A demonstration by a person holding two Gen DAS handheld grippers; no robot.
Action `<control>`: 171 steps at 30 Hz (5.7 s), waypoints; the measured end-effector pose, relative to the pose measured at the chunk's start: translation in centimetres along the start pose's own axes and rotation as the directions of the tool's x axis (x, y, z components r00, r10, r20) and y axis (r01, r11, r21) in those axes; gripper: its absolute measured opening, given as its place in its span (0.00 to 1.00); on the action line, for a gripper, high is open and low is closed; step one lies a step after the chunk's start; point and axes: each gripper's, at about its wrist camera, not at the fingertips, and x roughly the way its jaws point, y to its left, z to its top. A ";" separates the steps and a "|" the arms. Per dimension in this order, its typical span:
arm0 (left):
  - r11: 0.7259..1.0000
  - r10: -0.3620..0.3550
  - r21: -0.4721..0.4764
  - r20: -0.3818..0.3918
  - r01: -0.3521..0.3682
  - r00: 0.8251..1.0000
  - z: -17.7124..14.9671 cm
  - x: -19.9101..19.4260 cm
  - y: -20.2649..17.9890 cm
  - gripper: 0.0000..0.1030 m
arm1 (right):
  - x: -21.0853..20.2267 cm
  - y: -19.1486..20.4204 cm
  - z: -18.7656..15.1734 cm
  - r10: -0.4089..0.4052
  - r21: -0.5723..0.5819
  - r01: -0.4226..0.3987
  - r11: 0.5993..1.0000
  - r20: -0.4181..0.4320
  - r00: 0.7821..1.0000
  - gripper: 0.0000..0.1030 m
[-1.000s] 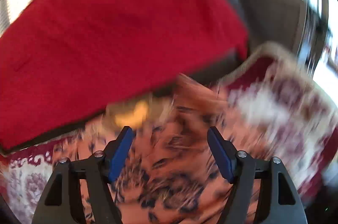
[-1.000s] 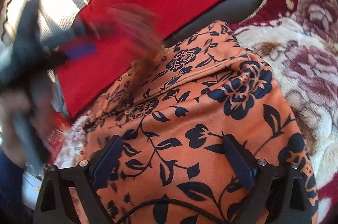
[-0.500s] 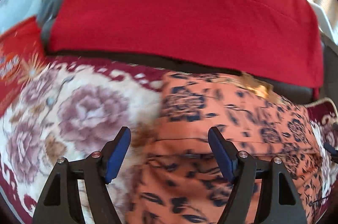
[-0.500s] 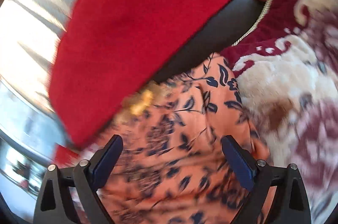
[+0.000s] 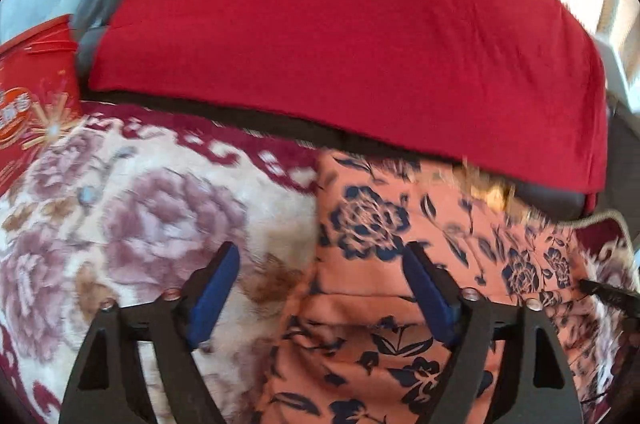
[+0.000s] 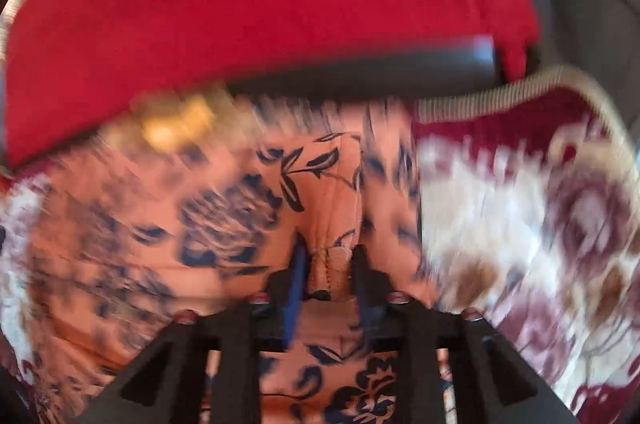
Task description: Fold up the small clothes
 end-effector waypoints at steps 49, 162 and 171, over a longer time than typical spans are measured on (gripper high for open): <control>0.999 -0.004 -0.034 -0.202 -0.003 0.979 -16.5 -12.4 8.3 0.95 | -10.3 -10.5 -25.3 0.320 0.217 -0.355 0.909 0.178 0.930 0.76; 0.965 -0.262 0.014 -0.009 0.262 0.965 1.3 -12.5 3.2 0.07 | -9.6 -15.4 -11.0 0.720 0.352 -0.801 0.484 0.361 0.593 0.07; 0.997 -0.029 0.059 -0.224 0.044 0.974 6.7 9.6 0.7 0.22 | 4.1 -14.6 1.0 0.559 0.546 -0.587 0.598 0.241 0.793 0.15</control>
